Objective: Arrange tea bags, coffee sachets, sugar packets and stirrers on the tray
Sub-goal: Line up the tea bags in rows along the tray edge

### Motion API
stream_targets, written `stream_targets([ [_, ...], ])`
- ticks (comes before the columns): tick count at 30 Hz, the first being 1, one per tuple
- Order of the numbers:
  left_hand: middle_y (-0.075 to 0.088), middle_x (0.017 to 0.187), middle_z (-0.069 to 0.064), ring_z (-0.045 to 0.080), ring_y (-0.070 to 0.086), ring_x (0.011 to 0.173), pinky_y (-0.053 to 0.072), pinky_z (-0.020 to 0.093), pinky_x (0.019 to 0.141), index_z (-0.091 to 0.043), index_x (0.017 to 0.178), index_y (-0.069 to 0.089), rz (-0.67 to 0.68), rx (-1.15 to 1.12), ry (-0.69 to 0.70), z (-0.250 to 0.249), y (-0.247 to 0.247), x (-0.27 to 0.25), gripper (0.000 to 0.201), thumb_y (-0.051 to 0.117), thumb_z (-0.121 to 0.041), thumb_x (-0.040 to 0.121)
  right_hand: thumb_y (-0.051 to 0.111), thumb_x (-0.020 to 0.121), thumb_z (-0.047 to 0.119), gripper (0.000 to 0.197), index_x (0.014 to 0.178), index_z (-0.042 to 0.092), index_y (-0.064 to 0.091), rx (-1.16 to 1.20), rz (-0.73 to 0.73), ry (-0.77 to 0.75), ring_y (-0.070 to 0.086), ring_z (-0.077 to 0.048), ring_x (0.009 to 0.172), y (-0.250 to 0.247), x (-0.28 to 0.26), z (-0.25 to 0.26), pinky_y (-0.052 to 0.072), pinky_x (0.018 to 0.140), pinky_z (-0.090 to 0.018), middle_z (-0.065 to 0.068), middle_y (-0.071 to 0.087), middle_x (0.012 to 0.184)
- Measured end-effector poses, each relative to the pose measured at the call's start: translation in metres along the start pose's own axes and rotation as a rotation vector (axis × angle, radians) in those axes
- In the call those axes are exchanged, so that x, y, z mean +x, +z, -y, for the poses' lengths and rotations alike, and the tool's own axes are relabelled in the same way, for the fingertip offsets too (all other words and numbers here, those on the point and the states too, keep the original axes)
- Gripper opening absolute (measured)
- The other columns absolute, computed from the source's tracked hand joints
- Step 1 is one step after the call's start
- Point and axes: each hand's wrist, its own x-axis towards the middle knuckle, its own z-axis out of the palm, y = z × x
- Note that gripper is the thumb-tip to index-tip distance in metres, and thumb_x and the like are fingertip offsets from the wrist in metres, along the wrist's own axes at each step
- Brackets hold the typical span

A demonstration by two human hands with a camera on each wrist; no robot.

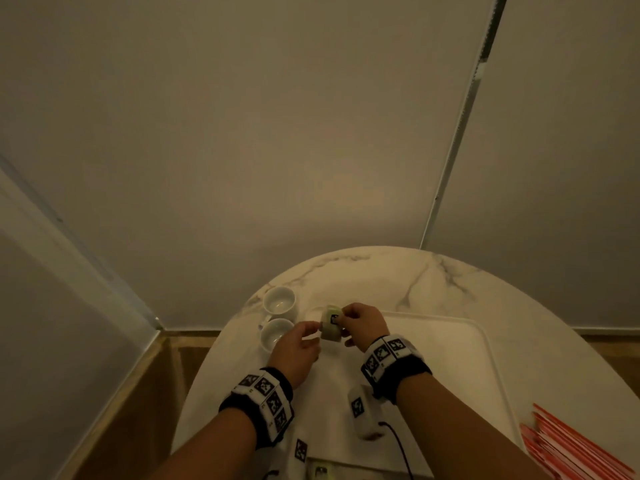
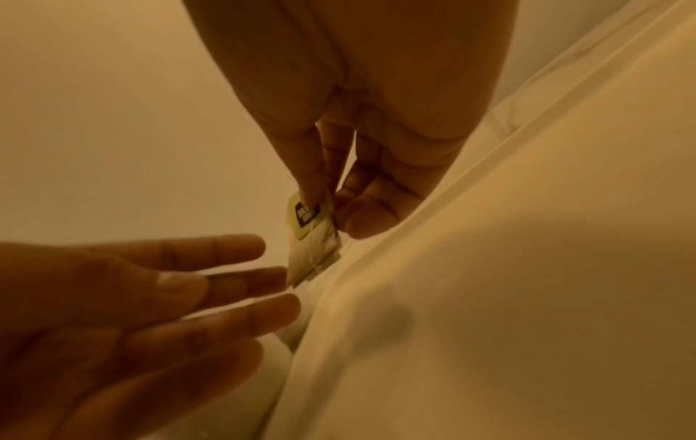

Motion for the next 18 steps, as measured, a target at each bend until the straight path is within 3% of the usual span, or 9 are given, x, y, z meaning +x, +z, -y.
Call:
stream_targets([
  [3, 0.06, 0.111, 0.0, 0.009, 0.06, 0.092, 0.052, 0.03, 0.081, -0.025, 0.114, 0.055, 0.056, 0.081, -0.008, 0.009, -0.005, 0.012, 0.036, 0.049, 0.002, 0.092, 0.061, 0.089, 0.011, 0.006, 0.095, 0.012, 0.063, -0.033, 0.003, 0.028, 0.063, -0.024, 0.074, 0.008, 0.014, -0.009, 0.056, 0.061, -0.033, -0.014, 0.067, 0.093],
  [5, 0.06, 0.115, 0.002, 0.012, 0.058, 0.106, 0.051, 0.031, 0.089, -0.026, 0.119, 0.054, 0.075, 0.148, -0.017, 0.012, -0.009, 0.016, 0.039, 0.048, 0.001, 0.092, 0.061, 0.089, 0.012, 0.009, 0.097, 0.012, 0.065, -0.057, -0.002, 0.043, 0.064, -0.026, 0.077, 0.012, 0.021, -0.014, 0.056, 0.064, -0.035, -0.013, 0.067, 0.092],
  [7, 0.055, 0.126, 0.002, 0.013, 0.052, 0.118, 0.049, 0.025, 0.089, -0.026, 0.125, 0.052, 0.107, 0.199, -0.016, 0.012, -0.011, 0.014, 0.043, 0.046, 0.002, 0.092, 0.062, 0.089, 0.014, 0.011, 0.098, 0.01, 0.067, -0.11, 0.003, 0.039, 0.067, -0.029, 0.081, 0.014, 0.026, -0.016, 0.058, 0.071, -0.038, -0.013, 0.069, 0.09],
  [10, 0.044, 0.138, -0.004, 0.01, 0.047, 0.122, 0.04, 0.016, 0.092, -0.018, 0.138, 0.044, 0.164, 0.352, 0.03, 0.009, -0.013, 0.009, 0.051, 0.045, 0.002, 0.091, 0.062, 0.088, 0.016, 0.011, 0.095, 0.01, 0.069, -0.18, 0.015, 0.019, 0.068, -0.03, 0.083, 0.017, 0.031, -0.017, 0.057, 0.077, -0.041, -0.012, 0.071, 0.089],
  [12, 0.036, 0.142, -0.008, 0.013, 0.042, 0.13, 0.031, 0.013, 0.097, -0.019, 0.141, 0.041, 0.22, 0.521, 0.101, 0.009, -0.012, 0.007, 0.052, 0.046, -0.001, 0.092, 0.061, 0.088, 0.017, 0.012, 0.095, 0.011, 0.07, -0.232, 0.015, 0.004, 0.066, -0.027, 0.081, 0.019, 0.033, -0.015, 0.056, 0.075, -0.036, -0.01, 0.07, 0.088],
  [15, 0.025, 0.154, -0.001, 0.014, 0.027, 0.14, 0.016, 0.011, 0.104, -0.018, 0.143, 0.038, 0.291, 0.759, 0.183, 0.01, -0.009, 0.005, 0.051, 0.046, -0.008, 0.094, 0.059, 0.091, 0.021, 0.016, 0.1, 0.011, 0.069, -0.31, 0.002, -0.013, 0.063, -0.024, 0.087, 0.023, 0.035, -0.014, 0.045, 0.07, -0.025, -0.01, 0.07, 0.096],
  [18, 0.016, 0.158, 0.001, 0.016, 0.021, 0.143, 0.015, 0.02, 0.111, -0.02, 0.145, 0.036, 0.33, 0.886, 0.174, 0.009, -0.007, 0.004, 0.051, 0.044, -0.015, 0.095, 0.059, 0.092, 0.025, 0.019, 0.103, 0.013, 0.067, -0.341, -0.044, -0.018, 0.063, -0.025, 0.094, 0.027, 0.036, -0.014, 0.042, 0.072, -0.024, -0.008, 0.068, 0.101],
])
